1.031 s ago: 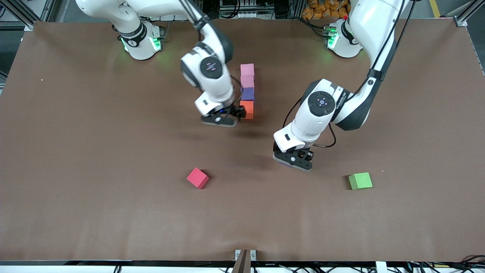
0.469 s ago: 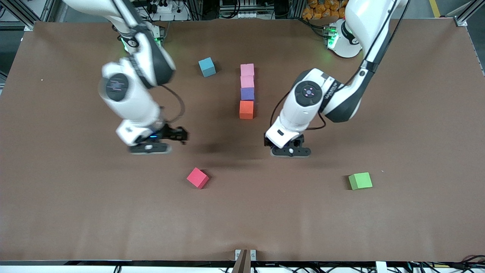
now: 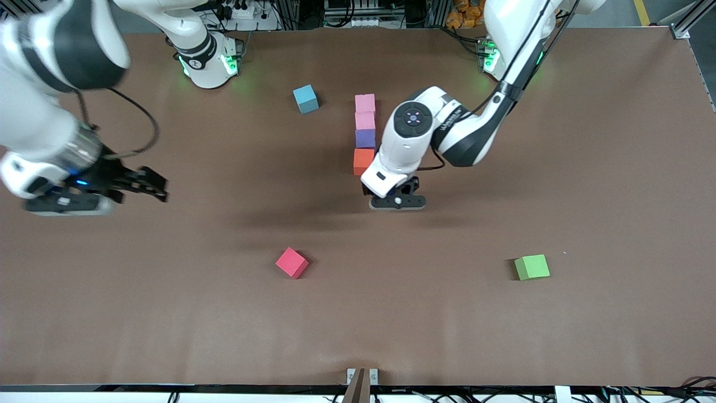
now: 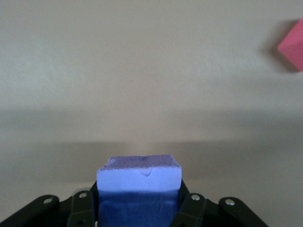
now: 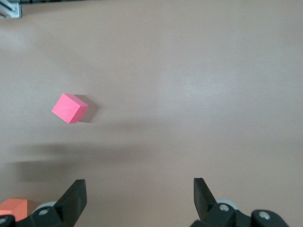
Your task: Arrange blocks into number 1
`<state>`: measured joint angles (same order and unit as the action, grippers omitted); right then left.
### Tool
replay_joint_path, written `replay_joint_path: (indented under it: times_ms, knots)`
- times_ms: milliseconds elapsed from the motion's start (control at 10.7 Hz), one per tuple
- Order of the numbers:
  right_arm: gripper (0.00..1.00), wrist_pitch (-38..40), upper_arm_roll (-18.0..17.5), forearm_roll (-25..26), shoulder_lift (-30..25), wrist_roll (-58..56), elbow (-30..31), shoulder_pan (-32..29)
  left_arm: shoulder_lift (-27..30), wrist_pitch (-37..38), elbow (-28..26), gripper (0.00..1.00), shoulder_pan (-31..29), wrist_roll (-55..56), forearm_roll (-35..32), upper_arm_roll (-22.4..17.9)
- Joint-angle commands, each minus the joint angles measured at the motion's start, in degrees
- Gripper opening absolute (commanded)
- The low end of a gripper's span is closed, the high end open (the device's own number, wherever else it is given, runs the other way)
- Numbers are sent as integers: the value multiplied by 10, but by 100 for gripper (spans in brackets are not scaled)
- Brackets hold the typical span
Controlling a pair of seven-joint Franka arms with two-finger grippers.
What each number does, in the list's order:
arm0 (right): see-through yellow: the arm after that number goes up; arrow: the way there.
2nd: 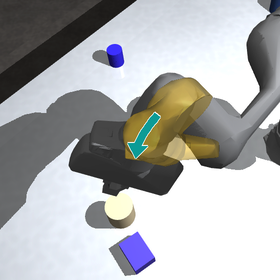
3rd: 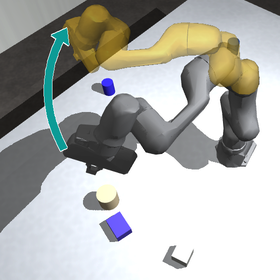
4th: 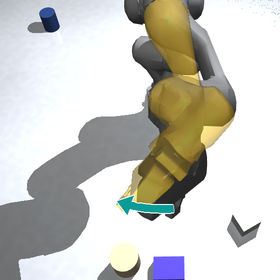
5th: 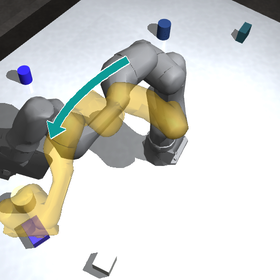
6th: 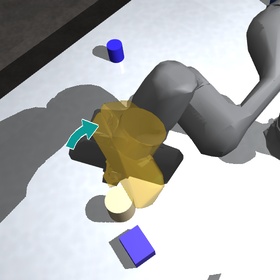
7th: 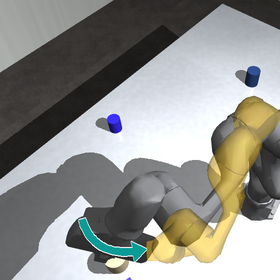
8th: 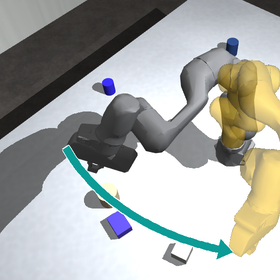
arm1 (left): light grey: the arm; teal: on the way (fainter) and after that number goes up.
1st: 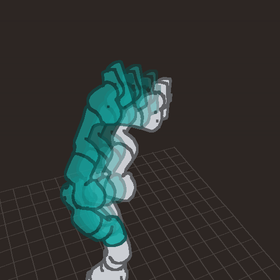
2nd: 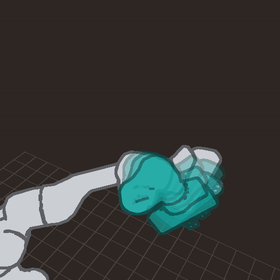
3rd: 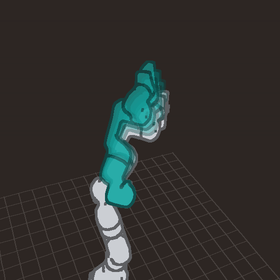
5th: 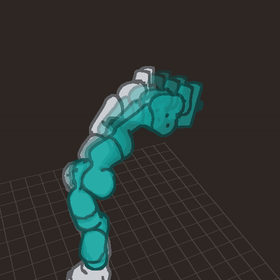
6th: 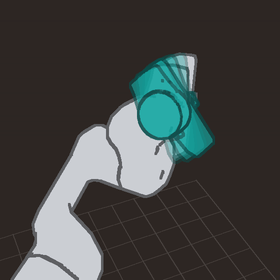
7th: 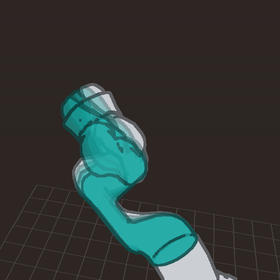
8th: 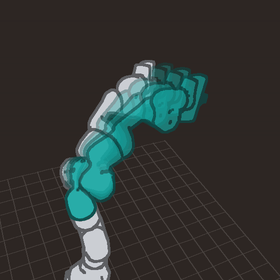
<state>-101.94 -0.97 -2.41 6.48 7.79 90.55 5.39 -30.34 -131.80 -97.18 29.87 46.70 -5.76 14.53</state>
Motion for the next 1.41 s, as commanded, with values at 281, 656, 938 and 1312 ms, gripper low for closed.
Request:
replay_joint_path:
  times_ms: [281, 656, 938, 1312]
  knots:
    - [100, 122, 40, 8, -26, -89, -87, -32, -59, 4, 61, 0, 34, 5, -3, -6]
    - [100, 163, 41, 14, -70, -139, -61, -54, -89, 0, 72, 0, 52, -15, -7, -10]
    - [100, 170, 41, 22, -79, -140, -28, -68, -100, -1, 73, 0, 62, -15, -7, -11]
    - [100, 165, 40, 49, -72, -140, -32, -67, -113, -7, 73, 0, 70, -14, -8, -12]
